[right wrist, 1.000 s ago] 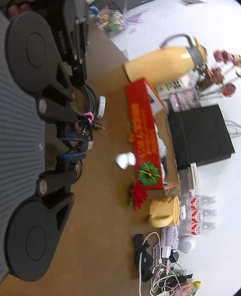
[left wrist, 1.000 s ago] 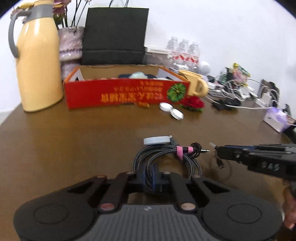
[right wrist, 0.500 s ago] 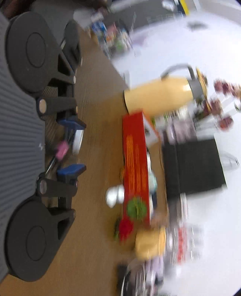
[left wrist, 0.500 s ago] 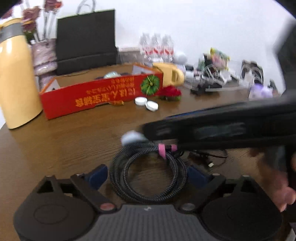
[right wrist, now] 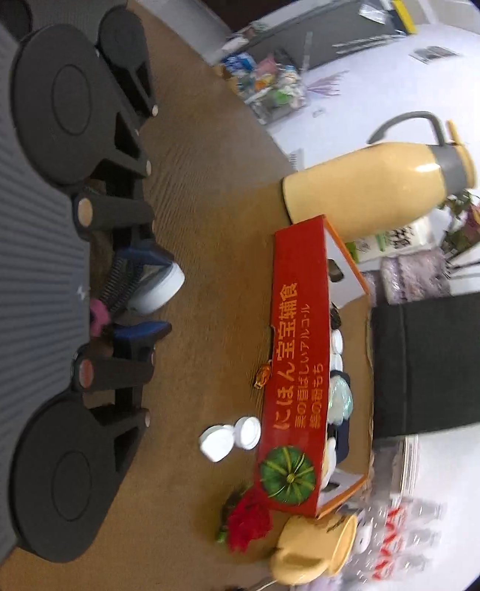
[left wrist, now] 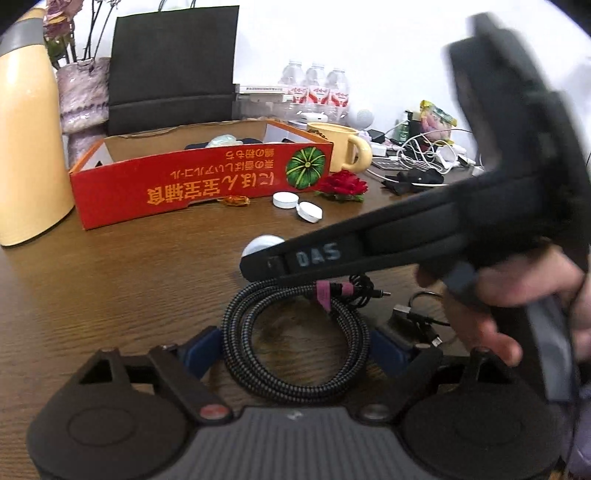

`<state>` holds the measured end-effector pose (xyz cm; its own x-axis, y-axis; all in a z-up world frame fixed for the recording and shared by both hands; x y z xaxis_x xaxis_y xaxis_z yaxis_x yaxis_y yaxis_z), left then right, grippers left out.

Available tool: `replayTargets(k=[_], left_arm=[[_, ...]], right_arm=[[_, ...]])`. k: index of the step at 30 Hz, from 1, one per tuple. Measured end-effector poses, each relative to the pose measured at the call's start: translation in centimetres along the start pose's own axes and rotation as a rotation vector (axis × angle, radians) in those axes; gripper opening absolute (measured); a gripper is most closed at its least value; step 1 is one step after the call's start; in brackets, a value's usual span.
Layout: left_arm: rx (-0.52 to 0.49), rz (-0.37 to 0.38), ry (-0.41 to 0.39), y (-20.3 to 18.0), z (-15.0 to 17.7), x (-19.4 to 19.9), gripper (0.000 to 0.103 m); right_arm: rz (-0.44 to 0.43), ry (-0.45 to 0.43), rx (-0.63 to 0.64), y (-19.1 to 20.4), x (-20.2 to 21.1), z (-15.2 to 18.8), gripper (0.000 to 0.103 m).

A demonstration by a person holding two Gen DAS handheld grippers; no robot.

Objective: Organize objects
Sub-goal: 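Grasp a white round item with right tool while left tool holds the braided cable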

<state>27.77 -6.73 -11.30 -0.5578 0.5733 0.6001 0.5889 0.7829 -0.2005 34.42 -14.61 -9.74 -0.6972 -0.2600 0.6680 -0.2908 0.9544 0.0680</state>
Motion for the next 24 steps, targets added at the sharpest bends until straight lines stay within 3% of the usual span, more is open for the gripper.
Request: replayTargets(k=[2,4,6,8,9,10,11,13,15,18,24], left_arm=[[0.003,-0.004,0.001,0.1,0.1,0.1,0.086],[0.010,-0.021,0.000,0.4,0.3,0.8,0.085],[0.024,-0.060,-0.031,1.3,0.5,2.3,0.028],[0.091,-0.040,-0.028,2.6,1.1,3.6,0.026],[0.122,-0.039,-0.042,3.3,1.6,4.3,0.029],[0.132,-0.050,-0.048,3.7,2.1,4.9,0.041],[0.118,-0.070,-0.065,3.6,2.6,5.5,0.062],[0.089,-0.079,-0.066,2.8,2.9,6.1,0.089],[0.058,-0.031,-0.101,1.5,2.5,6.5,0.093],[0.025,-0.005,-0.086,0.2,1.8,5.5,0.103],[-0.020,-0.067,0.036,-0.6,1.5,1.3,0.103]], right_arm=[[0.034,-0.012,0.023,0.1,-0.5,-0.1,0.009],[0.117,-0.076,-0.013,-0.5,0.5,-0.7,0.009],[0.138,-0.143,-0.058,-1.1,2.7,-1.4,0.009],[0.122,-0.181,-0.080,-1.8,5.2,-1.6,0.009],[0.122,-0.185,-0.085,-2.1,6.0,-1.3,0.009],[0.125,-0.180,-0.086,-2.4,6.6,-0.7,0.009],[0.134,-0.163,-0.084,-2.7,7.1,0.3,0.009],[0.152,-0.130,-0.089,-3.1,7.5,2.3,0.010],[0.173,-0.106,-0.096,-3.4,8.0,4.2,0.010],[0.160,-0.082,-0.123,-3.3,9.2,6.2,0.010],[0.127,-0.060,-0.087,-1.8,10.3,8.0,0.010]])
Point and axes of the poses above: each gripper's, at about its wrist camera, not at the fingertips, and x roughly against the way its jaws point, y to its left, z to its underside, the point moved 7 cm from there along -x, roughly the way its jaws point, and after that the axes turned 11 degrees about z, right-handed, at the moved point
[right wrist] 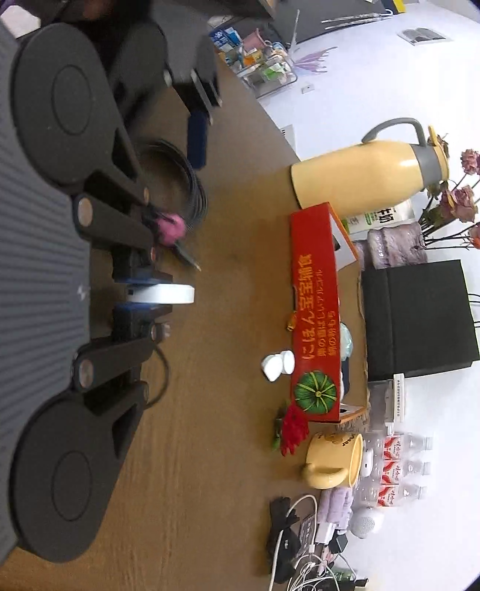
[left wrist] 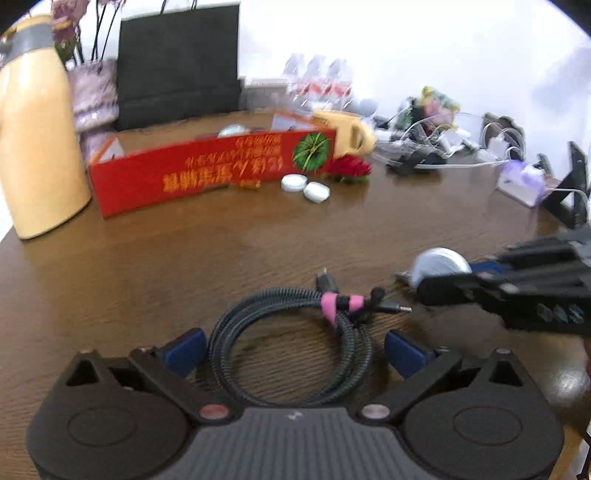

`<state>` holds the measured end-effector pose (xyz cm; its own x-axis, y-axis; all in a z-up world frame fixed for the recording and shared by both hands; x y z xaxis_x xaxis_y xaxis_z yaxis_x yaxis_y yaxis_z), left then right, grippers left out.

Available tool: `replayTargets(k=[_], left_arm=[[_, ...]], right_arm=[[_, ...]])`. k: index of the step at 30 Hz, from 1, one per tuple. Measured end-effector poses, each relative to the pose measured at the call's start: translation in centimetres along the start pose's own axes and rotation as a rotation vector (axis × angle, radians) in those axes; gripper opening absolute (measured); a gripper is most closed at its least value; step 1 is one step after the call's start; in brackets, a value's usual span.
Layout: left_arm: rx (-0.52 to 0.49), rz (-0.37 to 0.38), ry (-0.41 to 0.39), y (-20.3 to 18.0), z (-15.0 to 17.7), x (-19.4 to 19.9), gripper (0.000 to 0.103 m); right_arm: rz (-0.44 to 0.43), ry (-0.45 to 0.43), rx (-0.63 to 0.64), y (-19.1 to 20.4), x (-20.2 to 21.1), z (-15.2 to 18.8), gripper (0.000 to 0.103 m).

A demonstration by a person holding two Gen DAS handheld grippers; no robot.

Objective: Organize objects
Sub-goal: 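Grasp a white round item with right tool while left tool holds the braided cable, then carry cable and white item into the cardboard box and open both tools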

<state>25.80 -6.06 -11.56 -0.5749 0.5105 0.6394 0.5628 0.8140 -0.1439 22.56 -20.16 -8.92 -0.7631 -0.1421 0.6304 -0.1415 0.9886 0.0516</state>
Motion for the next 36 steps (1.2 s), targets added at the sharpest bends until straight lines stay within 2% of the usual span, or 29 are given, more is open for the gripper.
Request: replayTargets(k=[3,5,8,10,15,19,22,24,27,30,32,34,35,36], left_arm=[[-0.005,0.008,0.003,-0.1,0.2,-0.2,0.103],[-0.012,-0.017,-0.005,0.0,0.1,-0.1,0.090],[-0.009,-0.040,-0.027,-0.2,0.6,0.8,0.088],[-0.006,-0.066,-0.077,-0.3,0.6,2.0,0.088],[0.067,-0.058,-0.174,0.5,-0.9,5.3,0.088],[0.046,-0.100,-0.226,4.1,-6.6,4.9,0.088],[0.021,-0.148,-0.249,8.2,-12.4,2.5,0.088],[0.039,-0.173,-0.245,11.0,-15.9,0.1,0.088],[0.061,-0.206,-0.220,14.6,-19.5,-3.8,0.088],[0.079,-0.246,-0.209,17.4,-21.5,-7.2,0.089],[0.094,-0.241,-0.196,19.2,-22.6,-9.1,0.089],[0.105,-0.224,-0.158,20.9,-23.2,-11.2,0.091],[0.117,-0.230,-0.146,21.5,-23.1,-12.1,0.091],[0.147,-0.234,-0.144,22.3,-22.7,-13.0,0.091]], right_arm=[[-0.008,0.010,-0.013,-0.3,0.1,0.6,0.010],[-0.009,0.013,-0.023,-0.4,-0.1,0.9,0.010],[-0.019,-0.001,-0.027,-0.2,0.3,0.9,0.010],[-0.033,-0.021,-0.018,0.1,1.1,0.8,0.010],[-0.022,-0.059,-0.031,-0.5,2.2,-0.6,0.010],[-0.024,-0.144,-0.037,-0.4,1.0,-5.8,0.010],[-0.058,-0.201,-0.084,0.3,-2.1,-12.2,0.010],[-0.086,-0.205,-0.129,-0.2,-5.3,-16.2,0.010],[-0.074,-0.189,-0.158,-0.6,-11.0,-21.2,0.010],[-0.060,-0.175,-0.178,-0.5,-16.0,-25.0,0.010],[-0.074,-0.148,-0.170,-0.1,-18.9,-27.3,0.010],[-0.061,-0.142,-0.134,0.7,-20.9,-29.0,0.014],[-0.036,-0.143,-0.121,0.8,-21.3,-29.3,0.026],[-0.007,-0.141,-0.099,0.8,-21.8,-29.4,0.043]])
Point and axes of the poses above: each gripper's, at about its wrist camera, not at the fingertips, and x roughly against the way its jaws point, y to its left, z to its underside, the point moved 7 cm from there along -x, roughly the way its jaws point, and after that the axes turned 11 degrees about z, right-handed, at the moved point
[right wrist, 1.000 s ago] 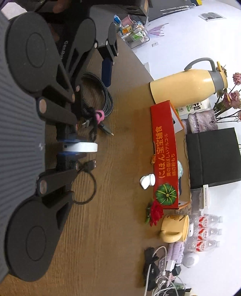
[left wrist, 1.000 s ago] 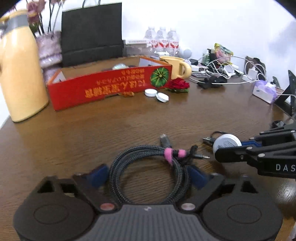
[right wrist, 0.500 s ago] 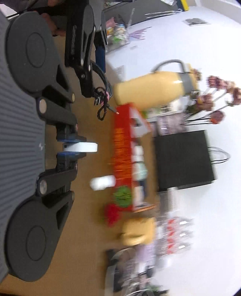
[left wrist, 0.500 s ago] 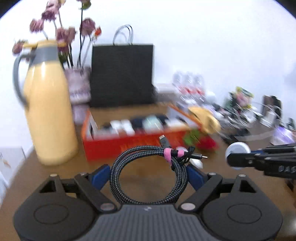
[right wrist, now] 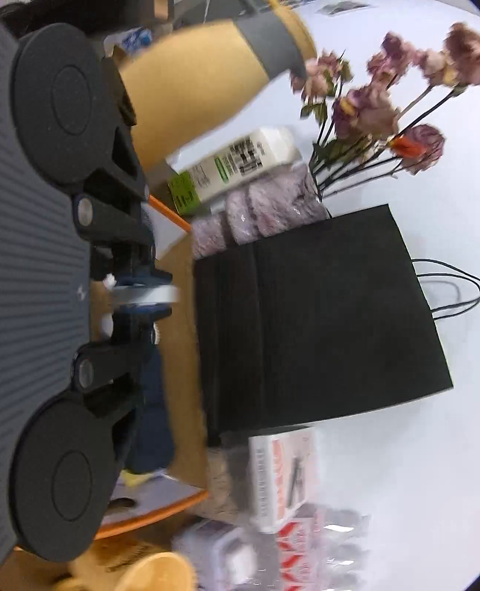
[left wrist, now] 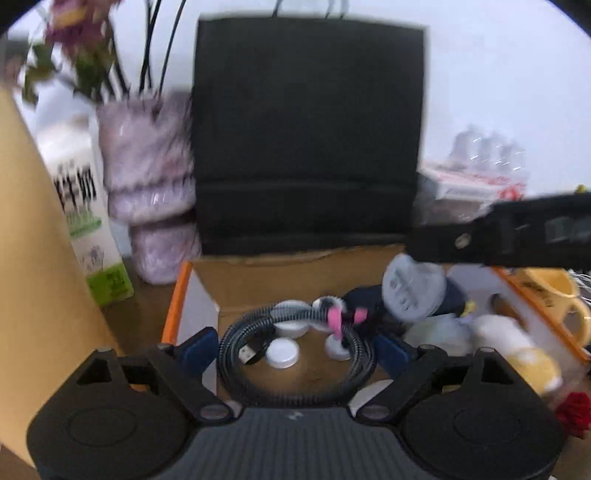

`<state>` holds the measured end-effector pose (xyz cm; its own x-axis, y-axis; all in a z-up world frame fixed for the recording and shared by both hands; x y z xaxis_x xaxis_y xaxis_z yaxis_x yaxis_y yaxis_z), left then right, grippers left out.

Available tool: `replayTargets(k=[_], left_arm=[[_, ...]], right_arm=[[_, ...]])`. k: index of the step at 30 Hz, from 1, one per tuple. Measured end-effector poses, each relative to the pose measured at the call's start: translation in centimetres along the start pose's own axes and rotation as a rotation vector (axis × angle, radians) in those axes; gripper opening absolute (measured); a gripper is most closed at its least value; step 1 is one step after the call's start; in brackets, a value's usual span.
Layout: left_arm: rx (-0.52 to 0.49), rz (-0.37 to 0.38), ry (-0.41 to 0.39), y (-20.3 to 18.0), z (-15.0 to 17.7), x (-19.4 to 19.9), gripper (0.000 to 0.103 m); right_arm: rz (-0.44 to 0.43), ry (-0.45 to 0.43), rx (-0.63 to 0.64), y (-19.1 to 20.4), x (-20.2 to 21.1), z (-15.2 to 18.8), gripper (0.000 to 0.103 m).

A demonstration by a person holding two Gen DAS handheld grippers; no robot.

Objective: Organize objects
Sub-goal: 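Carry cable and white item into the cardboard box and open both tools, then withdraw both tools from the cardboard box back over the table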

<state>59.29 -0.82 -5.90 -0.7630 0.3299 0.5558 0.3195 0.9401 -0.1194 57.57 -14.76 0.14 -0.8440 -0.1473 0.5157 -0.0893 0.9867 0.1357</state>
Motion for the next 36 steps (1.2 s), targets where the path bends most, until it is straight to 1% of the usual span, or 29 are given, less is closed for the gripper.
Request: replayTargets(k=[1,2,4,5,7,10,11,12,14,16,18,20,22,24,26,27,29,30,32,33,34,36], left_arm=[[0.022,0.000,0.010,0.3,0.4,-0.4,0.088],[0.034,0.011,0.030,0.5,0.5,-0.6,0.088],[0.069,0.050,0.006,0.9,0.0,0.2,0.090],[0.081,0.063,-0.012,1.0,-0.3,0.8,0.092],[0.089,0.057,-0.035,1.3,-0.9,2.0,0.094],[0.067,0.000,-0.070,1.0,-1.7,5.3,0.094],[0.048,-0.007,-0.088,0.4,-1.9,6.8,0.094],[0.032,-0.008,-0.105,0.1,-2.1,8.0,0.094],[0.013,0.007,-0.138,-1.2,-2.0,10.9,0.098],[0.002,0.037,-0.152,-2.9,-1.0,13.9,0.099],[-0.017,0.043,-0.141,-4.7,1.4,17.0,0.099],[-0.033,0.041,-0.127,-6.3,4.1,19.8,0.099],[-0.049,0.050,-0.116,-8.0,7.7,23.0,0.099],[-0.052,0.084,-0.104,-9.8,11.7,25.9,0.101],[-0.047,0.113,-0.076,-11.3,16.1,28.2,0.103],[-0.041,0.114,-0.051,-11.8,18.1,28.7,0.103],[-0.010,0.097,0.029,-12.5,22.2,29.2,0.103],[0.015,0.088,0.064,-12.8,24.0,29.5,0.103],[0.042,0.100,0.093,-13.2,25.8,30.0,0.102],[0.050,0.100,0.094,-13.4,26.0,30.1,0.102],[0.043,0.094,0.082,-13.5,25.9,30.2,0.102],[0.023,0.065,0.044,-13.7,25.0,30.5,0.102]], right_arm=[[0.014,-0.014,0.012,0.0,-0.1,0.1,0.049],[0.021,-0.031,0.014,-0.2,-0.1,0.4,0.055],[0.019,-0.025,-0.011,-0.8,-0.2,0.7,0.055],[0.014,-0.019,-0.030,-1.1,-0.2,0.9,0.055],[0.021,-0.016,-0.036,-1.6,0.3,0.9,0.055],[0.039,-0.026,-0.007,-2.1,2.5,0.7,0.057],[0.040,-0.028,0.003,-2.2,3.5,0.6,0.060],[0.043,-0.031,0.016,-2.3,4.4,0.7,0.062],[0.058,-0.039,0.054,-2.4,6.7,1.1,0.066],[0.071,-0.041,0.098,-2.4,9.2,2.0,0.069],[0.088,-0.045,0.130,-2.4,12.4,3.5,0.075],[0.094,-0.053,0.152,-2.4,16.1,5.9,0.082],[0.103,-0.054,0.171,-2.4,19.5,9.0,0.088],[0.115,-0.053,0.181,-2.6,23.1,13.1,0.100],[0.114,-0.034,0.177,-2.8,26.5,18.0,0.102],[0.120,-0.006,0.157,-3.0,27.8,20.3,0.102],[0.137,0.068,0.114,-3.6,30.1,24.6,0.102],[0.128,0.093,0.116,-3.7,31.1,26.2,0.102],[0.139,0.108,0.118,-4.2,33.1,28.4,0.102],[0.151,0.101,0.110,-4.6,33.9,28.8,0.102],[0.157,0.093,0.099,-5.0,34.4,29.0,0.102],[0.185,0.061,0.060,-6.1,35.1,28.6,0.097]])
Point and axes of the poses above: each gripper's, at about its wrist camera, not at the fingertips, and x roughly against the way its jaws point, y to its left, z to its underside, the point moved 7 cm from there along -x, roughly the way its jaws point, and after that the axes turned 11 degrees about z, right-handed, at the moved point
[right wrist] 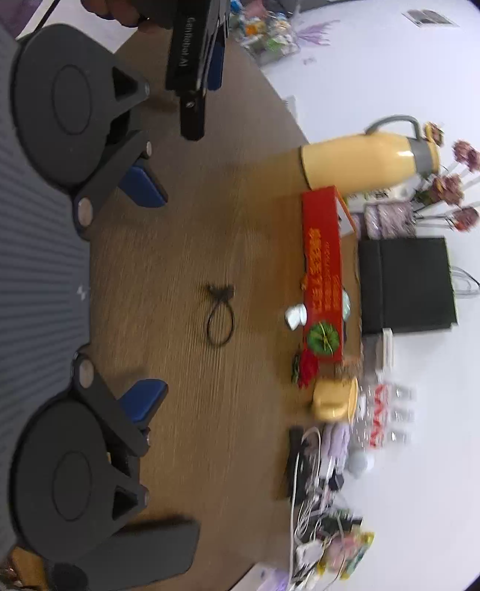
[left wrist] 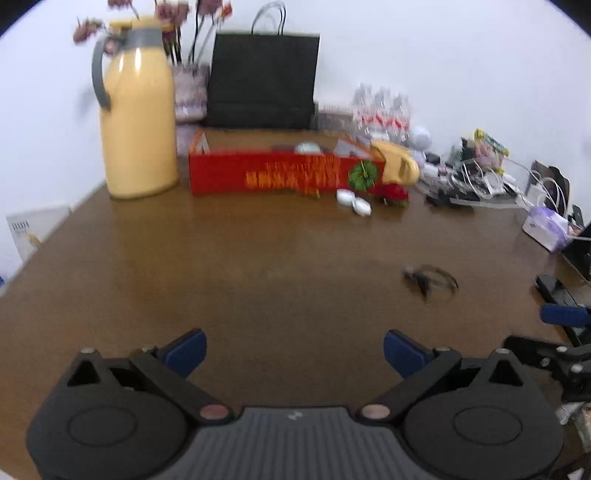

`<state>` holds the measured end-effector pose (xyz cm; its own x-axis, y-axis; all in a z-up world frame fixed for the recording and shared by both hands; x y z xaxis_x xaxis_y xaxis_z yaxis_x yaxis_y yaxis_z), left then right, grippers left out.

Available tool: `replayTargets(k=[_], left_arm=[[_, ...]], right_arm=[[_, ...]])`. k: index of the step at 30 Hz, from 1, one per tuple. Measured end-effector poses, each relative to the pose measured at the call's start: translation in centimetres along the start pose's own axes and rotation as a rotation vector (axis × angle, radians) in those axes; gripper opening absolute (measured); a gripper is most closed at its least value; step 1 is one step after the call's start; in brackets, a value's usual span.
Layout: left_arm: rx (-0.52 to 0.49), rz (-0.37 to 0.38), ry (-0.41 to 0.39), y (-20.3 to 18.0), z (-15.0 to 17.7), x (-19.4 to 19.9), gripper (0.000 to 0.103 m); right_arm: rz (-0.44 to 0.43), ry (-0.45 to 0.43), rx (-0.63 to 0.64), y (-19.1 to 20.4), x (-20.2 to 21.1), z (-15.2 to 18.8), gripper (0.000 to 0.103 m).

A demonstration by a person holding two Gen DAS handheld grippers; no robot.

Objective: Organize objects
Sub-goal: 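Withdraw both tools from the cardboard box back over the table, then grasp the small black USB cable with right tool while left tool grasps a white cap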

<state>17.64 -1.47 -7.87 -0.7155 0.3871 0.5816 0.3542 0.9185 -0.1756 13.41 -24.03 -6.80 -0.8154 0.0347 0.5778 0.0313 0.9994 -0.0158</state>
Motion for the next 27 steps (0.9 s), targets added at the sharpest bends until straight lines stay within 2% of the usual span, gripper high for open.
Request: replayTargets(k=[3,6,8,10,14,16,17,20,23,27], left_arm=[[-0.007,-0.018,-0.020,-0.3,-1.1,-0.2,0.102],[-0.020,-0.003,-0.015,-0.9,-1.6,-1.2,0.100],[-0.041,0.023,-0.005,-1.4,-1.9,-2.0,0.096],[-0.068,0.050,-0.002,-2.1,-2.4,-3.1,0.096],[-0.086,0.063,-0.013,-2.4,-4.1,-5.8,0.094],[-0.095,0.077,-0.016,-2.3,-5.3,-7.5,0.090],[-0.100,0.087,-0.019,-2.2,-5.8,-8.1,0.087],[-0.105,0.117,-0.009,-2.0,-7.7,-10.9,0.080],[-0.121,0.163,0.014,-2.4,-10.0,-14.2,0.070],[-0.189,0.250,0.046,-4.3,-12.7,-20.0,0.066]], right_arm=[[0.047,-0.034,-0.026,-1.2,-0.1,-0.8,0.090],[0.048,-0.039,-0.031,-1.7,-0.9,-1.1,0.078],[0.046,-0.029,-0.028,-1.7,-1.9,-1.1,0.074],[0.034,-0.013,-0.033,-1.6,-3.1,-1.3,0.066],[-0.043,0.002,-0.034,0.2,-6.1,-2.2,0.053],[-0.062,0.023,-0.014,1.4,-8.1,-2.5,0.041],[-0.063,0.037,-0.001,1.9,-9.1,-2.6,0.031],[-0.003,0.028,0.080,3.1,-11.3,-3.8,0.014],[0.059,0.017,0.137,3.1,-13.3,-5.2,0.014],[0.055,0.014,0.040,0.3,-16.2,-8.5,0.014]])
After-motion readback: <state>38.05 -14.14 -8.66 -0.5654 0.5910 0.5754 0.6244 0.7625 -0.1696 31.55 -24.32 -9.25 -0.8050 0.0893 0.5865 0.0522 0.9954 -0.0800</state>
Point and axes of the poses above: each gripper's, at about its wrist camera, not at the fingertips, and x roughly against the way its jaws point, y to its left, z to its underside, the point moved 7 cm from there along -x, roughly the way its jaws point, and after that the axes turned 11 degrees about z, right-handed, at the moved point
